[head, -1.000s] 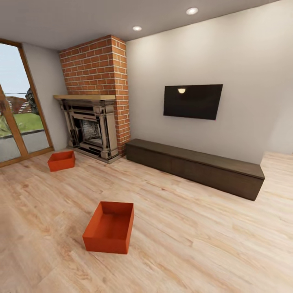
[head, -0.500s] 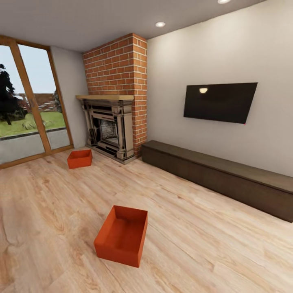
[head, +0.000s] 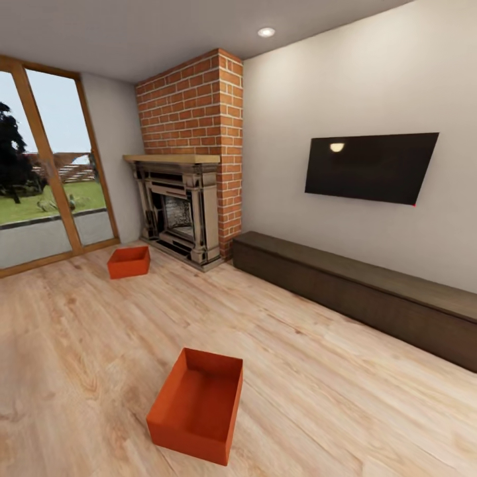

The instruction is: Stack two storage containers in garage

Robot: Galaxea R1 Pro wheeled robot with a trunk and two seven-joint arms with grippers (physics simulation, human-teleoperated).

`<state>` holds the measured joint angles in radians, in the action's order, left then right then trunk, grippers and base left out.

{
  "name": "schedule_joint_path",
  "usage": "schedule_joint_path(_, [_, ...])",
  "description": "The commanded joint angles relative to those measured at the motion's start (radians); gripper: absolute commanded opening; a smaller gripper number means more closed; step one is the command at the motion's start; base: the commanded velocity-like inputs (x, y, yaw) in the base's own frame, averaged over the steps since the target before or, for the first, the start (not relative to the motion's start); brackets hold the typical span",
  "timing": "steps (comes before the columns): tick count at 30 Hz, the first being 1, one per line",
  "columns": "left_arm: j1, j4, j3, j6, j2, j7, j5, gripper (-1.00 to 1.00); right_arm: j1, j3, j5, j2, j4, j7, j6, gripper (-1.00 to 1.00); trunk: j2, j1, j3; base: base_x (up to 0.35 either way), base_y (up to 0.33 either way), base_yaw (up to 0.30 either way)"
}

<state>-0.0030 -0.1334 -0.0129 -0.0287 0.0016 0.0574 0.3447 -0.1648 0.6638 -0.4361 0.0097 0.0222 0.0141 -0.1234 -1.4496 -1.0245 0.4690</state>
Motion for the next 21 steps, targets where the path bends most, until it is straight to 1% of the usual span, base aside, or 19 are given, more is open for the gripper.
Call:
schedule_joint_path(1, [0.000, -0.002, -0.001, -0.003, 0.000, 0.002, 0.004, 1.00, -0.001, 0.009, -0.010, 0.001, 0.002, 0.001, -0.005, 1.00, 0.000, 0.000, 0.001, 0.301, 0.000, 0.000])
schedule_joint_path(7, [0.000, -0.002, -0.001, -0.002, -0.002, 0.002, 0.004, 1.00, -0.001, 0.009, -0.010, -0.001, 0.002, 0.001, -0.007, 1.00, 0.000, 0.000, 0.001, 0.228, 0.000, 0.000])
schedule_joint_path(18, [0.000, -0.004, -0.001, -0.002, -0.002, 0.002, 0.003, 1.00, -0.001, 0.008, -0.010, -0.003, 0.002, 0.000, -0.010, 1.00, 0.000, 0.000, 0.001, 0.028, 0.000, 0.000])
schedule_joint_path(21, [0.000, -0.003, -0.001, -0.002, -0.001, 0.002, 0.004, 1.00, -0.001, 0.008, -0.011, -0.001, 0.002, 0.000, -0.010, 1.00, 0.000, 0.000, 0.001, 0.177, 0.000, 0.000])
